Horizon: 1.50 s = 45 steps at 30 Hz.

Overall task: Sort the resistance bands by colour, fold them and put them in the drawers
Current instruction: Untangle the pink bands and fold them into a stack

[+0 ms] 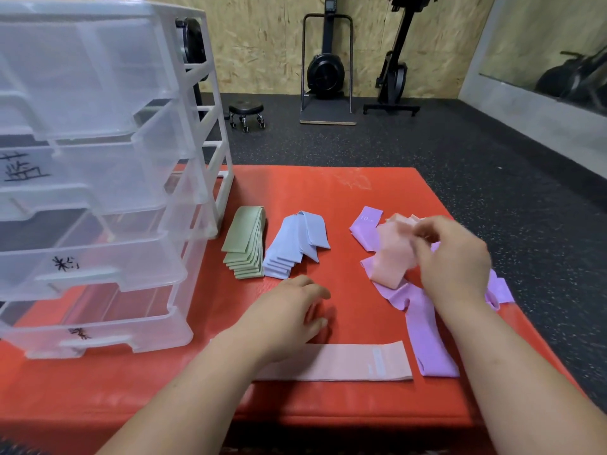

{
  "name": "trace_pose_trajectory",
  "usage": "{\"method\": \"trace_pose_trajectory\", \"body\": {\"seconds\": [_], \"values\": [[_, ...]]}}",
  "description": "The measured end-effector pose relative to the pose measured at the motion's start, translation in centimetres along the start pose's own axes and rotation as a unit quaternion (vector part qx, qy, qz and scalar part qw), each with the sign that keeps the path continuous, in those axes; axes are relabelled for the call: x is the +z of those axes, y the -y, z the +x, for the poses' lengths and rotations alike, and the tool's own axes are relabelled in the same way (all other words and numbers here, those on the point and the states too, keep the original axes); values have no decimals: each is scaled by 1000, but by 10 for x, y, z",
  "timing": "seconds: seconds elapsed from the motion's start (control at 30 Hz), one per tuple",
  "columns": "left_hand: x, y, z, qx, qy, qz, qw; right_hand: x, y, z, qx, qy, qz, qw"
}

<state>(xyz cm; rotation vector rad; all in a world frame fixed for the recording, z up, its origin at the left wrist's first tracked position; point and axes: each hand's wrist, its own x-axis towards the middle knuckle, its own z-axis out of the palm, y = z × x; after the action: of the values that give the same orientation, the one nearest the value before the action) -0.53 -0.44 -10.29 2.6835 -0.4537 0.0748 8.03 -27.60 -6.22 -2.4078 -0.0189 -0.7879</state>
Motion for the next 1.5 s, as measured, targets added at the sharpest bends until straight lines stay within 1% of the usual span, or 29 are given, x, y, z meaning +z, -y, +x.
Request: {"method": "trace_pose_trajectory", "body": {"seconds": [0.03, 0.07, 0.1, 0.2, 0.27, 0.3, 0.37, 0.43, 0.53, 0.57, 0.67, 0.7, 0.8, 0.83, 0.9, 0.97, 1.07, 1.13, 1.2, 1.3, 1.37, 1.43, 1.5], "values": [[0, 0, 0, 1, -2, 0, 1000, -6, 2, 3, 6, -21, 24, 999], [-1, -1, 1, 1, -5, -2, 1000, -11, 3, 6, 15, -22, 34, 999], [-2, -2, 2, 0, -8, -7, 1000, -14, 2, 7, 23, -6, 32, 999], [-2, -7, 3, -4, -14, -14, 1000, -15, -11, 7, 16, 68, -29, 997], [-2, -11, 4, -5, -19, -11, 1000, -17, -17, 6, 20, 87, -17, 996], [-2, -13, 6, -4, -23, -12, 1000, -20, -16, 8, 24, 79, 10, 997], [-2, -18, 9, -1, -33, -12, 999, -32, -9, 12, 15, 35, 62, 997], [-2, -22, 12, -2, -40, -14, 999, -41, -7, 15, -7, 6, 74, 997], [1, -25, 14, 1, -49, -18, 999, -44, -15, 14, 4, 50, 11, 999], [2, -25, 14, 0, -50, -18, 999, -45, -16, 13, 8, 47, 11, 999], [3, -27, 16, 0, -52, -19, 998, -55, -13, 16, -7, 0, 61, 998], [3, -27, 17, 0, -56, -22, 998, -57, -13, 17, -2, 2, 75, 997], [4, -29, 19, -5, -83, -49, 995, -53, -17, 14, 50, 72, 128, 988], [5, -30, 19, -7, -94, -63, 994, -51, -17, 11, 55, 94, 149, 983], [5, -32, 21, -8, -121, -103, 987, -49, -13, 8, 48, 121, 207, 970], [3, -36, 23, -7, -152, -154, 976, -48, -4, 5, 34, 142, 281, 948], [-3, -47, 27, 0, -182, -212, 960, -40, 11, -6, 3, 203, 323, 925], [-7, -53, 29, 5, -186, -232, 955, -31, 18, -16, -20, 247, 323, 913], [-9, -55, 30, 7, -182, -232, 955, -24, 23, -23, -38, 273, 331, 903], [-8, -54, 30, -6, -175, -256, 951, -17, 23, -28, -29, 302, 321, 897], [-8, -52, 30, -19, -185, -279, 942, -13, 17, -28, -41, 328, 239, 913], [-9, -49, 30, -28, -187, -295, 936, -12, 13, -29, -77, 327, 149, 930], [-9, -44, 29, -34, -175, -302, 937, -14, 15, -30, -99, 309, 141, 936]]}}
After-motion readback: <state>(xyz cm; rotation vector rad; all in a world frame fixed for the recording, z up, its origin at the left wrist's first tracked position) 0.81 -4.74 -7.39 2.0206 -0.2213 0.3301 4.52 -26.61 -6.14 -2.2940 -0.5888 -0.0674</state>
